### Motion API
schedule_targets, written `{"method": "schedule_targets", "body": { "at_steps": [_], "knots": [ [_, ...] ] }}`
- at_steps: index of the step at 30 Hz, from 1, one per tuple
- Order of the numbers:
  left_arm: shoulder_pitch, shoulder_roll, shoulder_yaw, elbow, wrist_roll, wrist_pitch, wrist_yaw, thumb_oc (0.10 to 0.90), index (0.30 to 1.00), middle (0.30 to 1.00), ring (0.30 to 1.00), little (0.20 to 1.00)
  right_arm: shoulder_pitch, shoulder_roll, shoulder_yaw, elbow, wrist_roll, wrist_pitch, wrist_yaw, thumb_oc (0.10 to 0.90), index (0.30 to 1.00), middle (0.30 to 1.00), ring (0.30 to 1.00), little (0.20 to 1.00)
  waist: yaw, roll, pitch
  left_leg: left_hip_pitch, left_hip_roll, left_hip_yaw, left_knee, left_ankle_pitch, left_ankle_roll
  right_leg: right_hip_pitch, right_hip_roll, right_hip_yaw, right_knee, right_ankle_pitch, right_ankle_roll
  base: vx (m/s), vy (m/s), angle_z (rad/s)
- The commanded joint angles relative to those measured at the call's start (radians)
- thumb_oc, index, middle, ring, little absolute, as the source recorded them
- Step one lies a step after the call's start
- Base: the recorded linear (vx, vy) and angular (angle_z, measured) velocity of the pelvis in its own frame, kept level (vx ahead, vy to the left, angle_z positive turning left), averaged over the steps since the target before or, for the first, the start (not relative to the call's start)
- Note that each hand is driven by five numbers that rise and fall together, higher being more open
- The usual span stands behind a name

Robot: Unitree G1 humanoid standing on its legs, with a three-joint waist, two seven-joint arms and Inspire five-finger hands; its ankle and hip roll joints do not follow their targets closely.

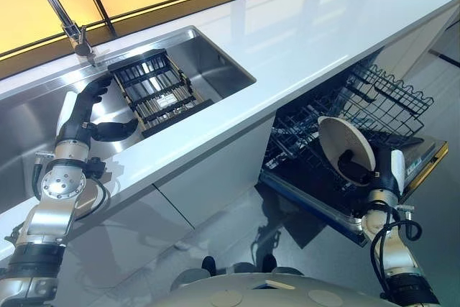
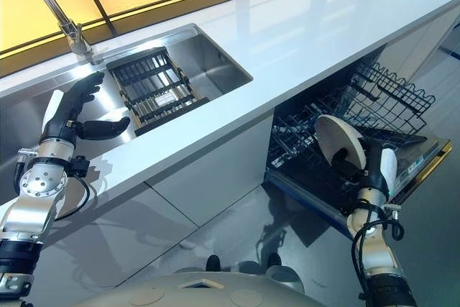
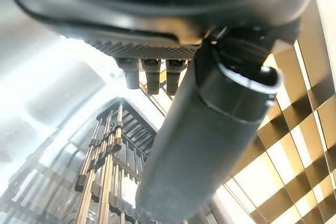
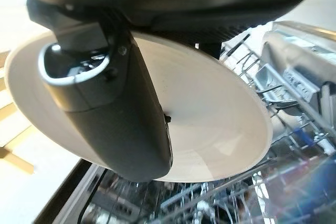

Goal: Pick up plates and place into dishwasher.

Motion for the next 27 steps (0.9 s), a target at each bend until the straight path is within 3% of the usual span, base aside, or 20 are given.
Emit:
{"method": "schedule_targets", "body": {
  "at_steps": [1, 12, 27],
  "knots": [
    [-0.107, 0.046, 0.017, -0.003, 0.003, -0.055, 0.058, 0.800, 0.900, 0.900, 0.900, 0.900, -0.125, -0.085, 0.030, -0.007, -0.033, -0.040, -0.009, 0.100, 0.300, 0.300, 0.300, 0.200, 0.018, -0.004, -0.048, -0.006, -0.069, 0.065, 0.020, -0.114, 0.038, -0.012, 0.030, -0.016, 0.072, -0.114, 0.027, 0.02, 0.000, 0.04],
    [-0.156, 0.052, -0.059, -0.001, -0.009, -0.030, 0.034, 0.800, 0.900, 0.900, 0.900, 0.900, -0.236, -0.087, 0.133, 0.186, 0.056, 0.123, 0.001, 0.100, 0.300, 0.300, 0.300, 0.200, 0.075, -0.006, -0.043, -0.008, -0.072, 0.034, 0.031, -0.112, 0.031, 0.011, 0.020, -0.060, 0.061, -0.113, 0.022, 0.03, -0.004, 0.11],
    [-0.207, 0.039, -0.131, 0.008, -0.009, -0.020, -0.002, 0.800, 0.900, 0.900, 0.900, 0.900, -0.361, -0.070, 0.196, 0.319, 0.173, 0.233, -0.010, 0.100, 0.300, 0.300, 0.300, 0.200, 0.124, -0.002, -0.032, -0.001, -0.079, 0.008, 0.034, -0.110, 0.027, 0.034, 0.010, -0.093, 0.050, -0.107, 0.020, 0.03, 0.003, 0.12]
  ]
}}
